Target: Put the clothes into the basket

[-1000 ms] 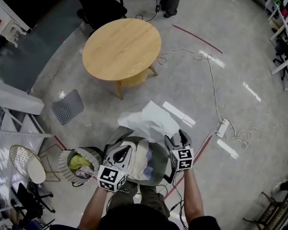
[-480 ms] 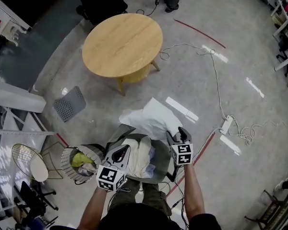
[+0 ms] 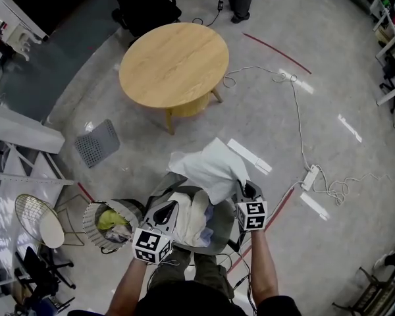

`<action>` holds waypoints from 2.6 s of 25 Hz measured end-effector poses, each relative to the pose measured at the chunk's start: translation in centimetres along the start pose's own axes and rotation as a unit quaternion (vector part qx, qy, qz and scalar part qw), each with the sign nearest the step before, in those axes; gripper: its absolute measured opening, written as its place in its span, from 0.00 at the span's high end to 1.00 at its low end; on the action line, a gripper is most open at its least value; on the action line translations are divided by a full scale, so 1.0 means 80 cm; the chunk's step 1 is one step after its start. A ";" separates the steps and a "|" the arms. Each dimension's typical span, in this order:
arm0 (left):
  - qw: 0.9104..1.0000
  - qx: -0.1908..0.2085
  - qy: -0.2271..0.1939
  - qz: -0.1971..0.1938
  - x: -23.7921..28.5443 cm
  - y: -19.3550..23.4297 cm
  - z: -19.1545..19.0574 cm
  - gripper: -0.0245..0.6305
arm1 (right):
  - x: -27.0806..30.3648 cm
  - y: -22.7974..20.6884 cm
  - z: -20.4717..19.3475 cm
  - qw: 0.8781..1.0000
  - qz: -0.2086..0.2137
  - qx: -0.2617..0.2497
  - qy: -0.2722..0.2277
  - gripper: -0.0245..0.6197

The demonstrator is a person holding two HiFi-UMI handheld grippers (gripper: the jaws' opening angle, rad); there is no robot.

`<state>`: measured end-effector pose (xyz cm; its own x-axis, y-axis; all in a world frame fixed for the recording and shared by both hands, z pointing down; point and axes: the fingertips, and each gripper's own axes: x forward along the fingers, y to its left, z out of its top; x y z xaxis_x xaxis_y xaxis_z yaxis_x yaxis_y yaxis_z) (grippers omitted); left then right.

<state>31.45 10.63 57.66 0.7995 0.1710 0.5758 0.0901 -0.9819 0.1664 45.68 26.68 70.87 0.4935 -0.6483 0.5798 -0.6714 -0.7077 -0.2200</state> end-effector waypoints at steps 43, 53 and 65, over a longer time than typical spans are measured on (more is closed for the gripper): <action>0.975 -0.003 -0.191 0.112 -0.213 0.073 0.088 0.95 | -0.230 0.236 0.288 0.945 0.093 -0.139 -0.282 0.89; 0.961 -0.031 -0.205 0.183 -0.307 0.138 0.053 0.95 | -0.206 0.366 0.297 0.930 0.179 -0.166 -0.276 0.89; 0.931 -0.072 -0.212 0.288 -0.462 0.239 -0.029 0.95 | -0.176 0.592 0.262 0.892 0.320 -0.198 -0.251 0.89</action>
<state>2.24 -14.25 41.44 0.8561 -0.4577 0.2401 -0.4820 -0.8747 0.0512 18.52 -3.60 35.82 0.0589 -0.9982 -0.0110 -0.9979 -0.0585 -0.0284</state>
